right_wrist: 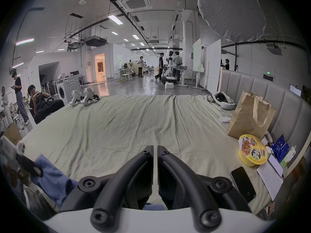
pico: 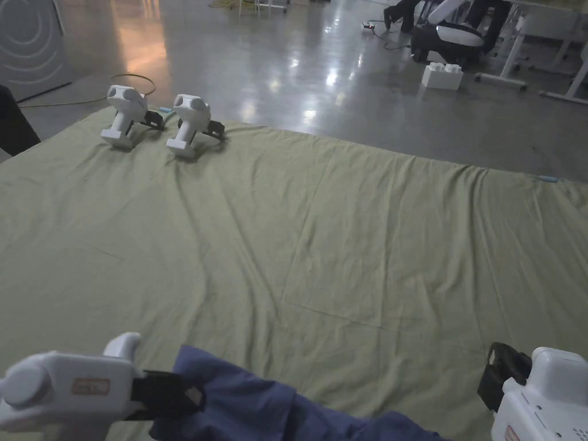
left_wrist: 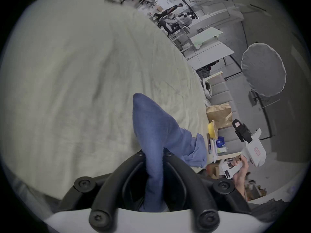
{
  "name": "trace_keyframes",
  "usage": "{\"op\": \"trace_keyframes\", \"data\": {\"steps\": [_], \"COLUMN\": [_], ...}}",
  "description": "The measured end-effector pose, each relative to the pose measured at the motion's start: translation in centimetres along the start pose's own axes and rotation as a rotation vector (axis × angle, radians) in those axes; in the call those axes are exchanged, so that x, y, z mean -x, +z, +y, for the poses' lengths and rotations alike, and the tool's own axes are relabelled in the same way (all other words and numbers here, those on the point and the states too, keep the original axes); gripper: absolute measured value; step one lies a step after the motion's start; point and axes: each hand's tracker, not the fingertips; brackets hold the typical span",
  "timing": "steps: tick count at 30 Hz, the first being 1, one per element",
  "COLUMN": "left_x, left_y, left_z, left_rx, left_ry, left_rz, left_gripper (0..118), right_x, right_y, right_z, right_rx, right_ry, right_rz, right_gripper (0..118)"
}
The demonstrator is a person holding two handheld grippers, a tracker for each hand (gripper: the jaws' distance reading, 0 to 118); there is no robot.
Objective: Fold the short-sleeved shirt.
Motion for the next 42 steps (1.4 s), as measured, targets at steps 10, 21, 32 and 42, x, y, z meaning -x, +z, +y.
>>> {"op": "trace_keyframes", "data": {"steps": [10, 21, 32, 42], "left_x": [-1.1, -12.1, -17.1, -20.1], "left_y": [8.6, 2.1, -5.9, -13.2], "left_z": [5.3, 2.5, 0.9, -2.0], "left_rx": [-0.07, 0.05, 0.17, 0.253], "left_ry": [-0.063, -0.279, -0.367, -0.466], "left_rz": [0.421, 0.516, 0.535, 0.602], "left_gripper": [15, 15, 16, 16], "right_x": [0.2, 0.2, -0.4, -0.9], "right_y": [-0.3, -0.6, -0.6, -0.6], "right_z": [0.1, -0.2, -0.5, -1.1], "right_rx": [-0.004, 0.005, 0.02, 0.038], "right_ry": [-0.007, -0.023, -0.041, -0.051], "right_rz": [0.019, 0.027, 0.017, 0.008], "right_gripper": [6, 6, 6, 6]}}
